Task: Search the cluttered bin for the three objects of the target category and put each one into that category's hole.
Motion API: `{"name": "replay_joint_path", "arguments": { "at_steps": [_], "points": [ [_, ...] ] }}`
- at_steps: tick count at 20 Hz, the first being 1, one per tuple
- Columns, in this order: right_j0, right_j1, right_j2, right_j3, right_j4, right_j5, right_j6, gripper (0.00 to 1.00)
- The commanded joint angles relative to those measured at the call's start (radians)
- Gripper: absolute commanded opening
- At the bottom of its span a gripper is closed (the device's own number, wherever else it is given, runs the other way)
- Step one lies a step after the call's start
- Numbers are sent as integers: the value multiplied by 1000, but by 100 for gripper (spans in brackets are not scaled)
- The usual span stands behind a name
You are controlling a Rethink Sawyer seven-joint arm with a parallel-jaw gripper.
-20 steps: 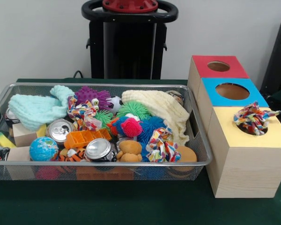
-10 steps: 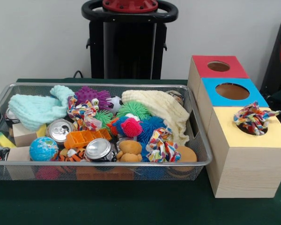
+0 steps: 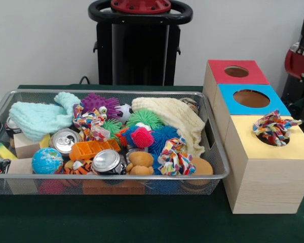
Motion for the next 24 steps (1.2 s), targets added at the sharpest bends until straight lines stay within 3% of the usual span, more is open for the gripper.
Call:
{"name": "replay_joint_path", "arguments": {
  "at_steps": [1,2,4,10,14,17,24],
  "points": [
    [-20,35,135,73,42,90,150,0],
    [-21,61,133,32,40,107,165,0],
    [-17,78,137,27,44,108,178,0],
    [2,94,149,65,68,65,187,0],
    [11,57,154,136,79,48,168,0],
    [21,16,127,159,64,102,167,0],
    [14,-49,68,100,26,279,169,0]
  ]
}}
